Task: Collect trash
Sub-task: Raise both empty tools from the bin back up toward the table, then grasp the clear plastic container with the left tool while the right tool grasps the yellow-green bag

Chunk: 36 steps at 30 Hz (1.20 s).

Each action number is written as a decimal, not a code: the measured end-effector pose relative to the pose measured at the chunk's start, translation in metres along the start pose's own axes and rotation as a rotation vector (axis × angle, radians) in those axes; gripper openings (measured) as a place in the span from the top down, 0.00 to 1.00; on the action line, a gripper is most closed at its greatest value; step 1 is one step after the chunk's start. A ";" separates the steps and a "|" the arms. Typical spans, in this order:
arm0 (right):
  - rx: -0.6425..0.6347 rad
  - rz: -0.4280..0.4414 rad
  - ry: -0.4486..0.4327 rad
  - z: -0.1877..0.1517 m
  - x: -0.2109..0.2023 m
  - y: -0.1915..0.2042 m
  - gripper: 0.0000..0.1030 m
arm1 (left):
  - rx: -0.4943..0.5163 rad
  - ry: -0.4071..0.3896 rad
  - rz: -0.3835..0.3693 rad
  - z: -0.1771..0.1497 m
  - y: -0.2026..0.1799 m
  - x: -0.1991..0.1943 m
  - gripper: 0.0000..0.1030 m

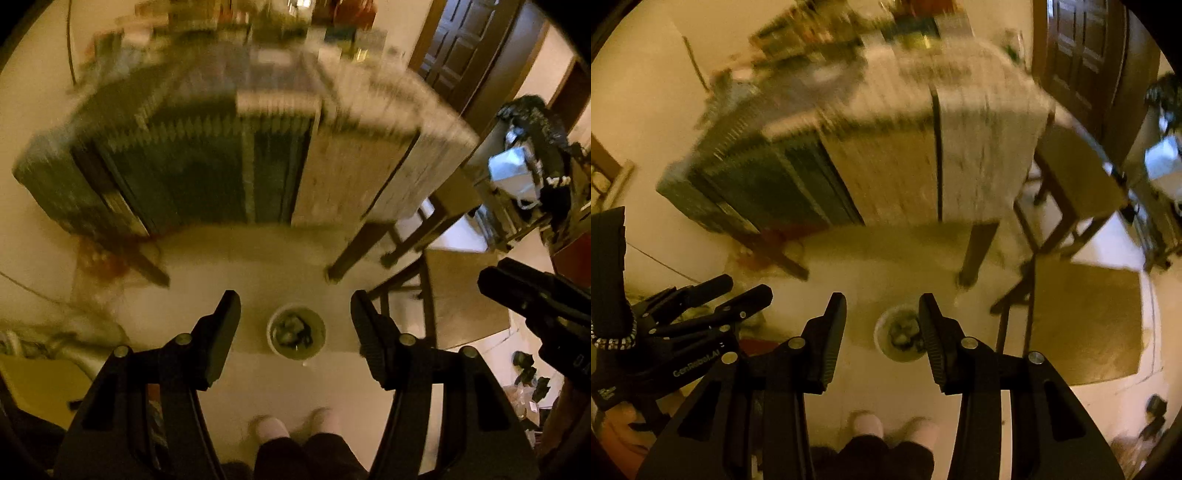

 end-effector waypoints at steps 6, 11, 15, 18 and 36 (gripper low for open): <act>-0.080 -0.019 -0.157 0.046 -0.078 0.053 0.64 | 0.013 -0.177 -0.026 0.048 0.015 -0.103 0.41; -0.137 -0.062 -0.295 0.075 -0.141 0.091 0.64 | 0.026 -0.302 -0.044 0.079 0.025 -0.177 0.41; -0.183 -0.100 -0.400 0.094 -0.183 0.119 0.64 | 0.026 -0.416 -0.065 0.099 0.036 -0.237 0.41; -0.223 -0.133 -0.479 0.105 -0.210 0.136 0.63 | 0.019 -0.481 -0.074 0.108 0.046 -0.272 0.41; -0.177 -0.186 -0.684 0.138 -0.261 0.123 0.07 | -0.044 -0.650 -0.048 0.139 0.076 -0.321 0.04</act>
Point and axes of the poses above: each gripper's, at about its wrist camera, not at the fingertips, and x roughly the way its jaws point, y to its left, z to its top, the point moved 10 cm from there along x, roughly the way its jaws point, and after that the axes turned 13 degrees about z, right-handed, at the moved point
